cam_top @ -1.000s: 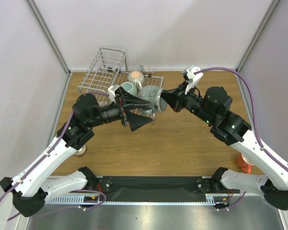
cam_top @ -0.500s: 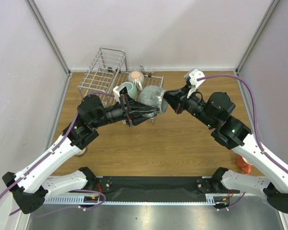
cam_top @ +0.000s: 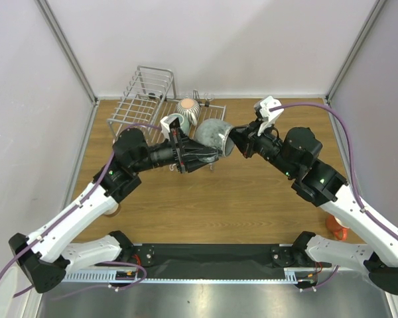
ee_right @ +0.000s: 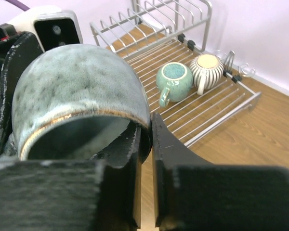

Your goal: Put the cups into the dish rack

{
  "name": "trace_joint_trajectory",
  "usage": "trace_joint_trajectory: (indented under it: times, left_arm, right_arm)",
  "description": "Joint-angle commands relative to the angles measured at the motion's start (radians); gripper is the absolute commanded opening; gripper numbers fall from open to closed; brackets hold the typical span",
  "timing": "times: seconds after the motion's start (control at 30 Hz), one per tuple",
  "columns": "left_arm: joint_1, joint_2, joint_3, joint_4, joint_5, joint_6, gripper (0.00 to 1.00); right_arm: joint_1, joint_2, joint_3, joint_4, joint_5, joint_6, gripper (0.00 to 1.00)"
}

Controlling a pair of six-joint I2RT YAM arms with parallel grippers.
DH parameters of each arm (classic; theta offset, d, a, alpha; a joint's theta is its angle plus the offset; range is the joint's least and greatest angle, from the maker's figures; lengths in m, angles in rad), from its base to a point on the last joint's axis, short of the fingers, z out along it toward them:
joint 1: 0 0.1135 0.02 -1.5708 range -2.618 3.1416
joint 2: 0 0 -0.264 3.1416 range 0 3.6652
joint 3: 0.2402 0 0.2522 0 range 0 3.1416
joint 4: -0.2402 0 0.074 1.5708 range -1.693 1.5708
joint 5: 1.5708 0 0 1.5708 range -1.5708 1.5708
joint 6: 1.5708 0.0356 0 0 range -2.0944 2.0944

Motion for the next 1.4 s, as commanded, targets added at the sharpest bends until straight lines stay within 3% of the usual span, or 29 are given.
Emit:
trace_joint_trajectory:
  times: [0.0,0.03,0.07,0.17,0.37,0.5,0.67,0.83,0.93,1.1,1.37]
  left_arm:
    - [0.038,0.057,0.121,-0.055,0.03,0.28,0.0]
    - [0.046,0.066,0.174,-0.118,0.036,0.312,0.0]
    - [0.048,0.077,0.198,-0.143,0.034,0.341,0.0]
    - [0.046,0.1,0.238,-0.174,0.037,0.398,0.0]
    - [0.048,0.079,0.221,-0.201,0.01,0.415,0.0]
    - [0.052,0.068,0.25,-0.258,-0.021,0.485,0.0]
    - [0.057,0.071,0.297,-0.371,-0.075,0.619,0.0]
    - [0.054,0.148,0.47,-0.655,-0.24,0.864,0.0]
    - [0.049,0.189,0.52,-0.732,-0.332,0.999,0.0]
    - [-0.015,0.286,0.557,-0.78,-0.622,1.242,0.0]
    - [-0.038,0.609,0.702,-0.718,-0.852,1.47,0.0]
  right_arm:
    - [0.015,-0.013,0.02,0.045,-0.036,0.112,0.13]
    - [0.015,-0.016,0.013,0.049,-0.036,0.114,0.17]
    - [0.015,-0.021,0.011,0.046,-0.008,0.117,0.31]
    - [0.016,-0.032,0.005,0.035,0.01,0.12,0.47]
    - [0.015,-0.059,-0.01,0.017,0.036,0.1,0.7]
    - [0.015,-0.092,-0.035,-0.006,0.074,0.108,0.81]
    - [0.015,-0.153,-0.055,-0.081,0.109,0.117,0.86]
    - [0.01,-0.203,-0.032,-0.298,0.284,0.227,0.88]
    - [0.004,-0.22,0.0,-0.449,0.3,0.292,0.88]
    - [0.0,-0.234,0.072,-0.678,0.292,0.49,0.88]
    - [-0.007,-0.217,0.168,-0.839,0.287,0.576,0.88]
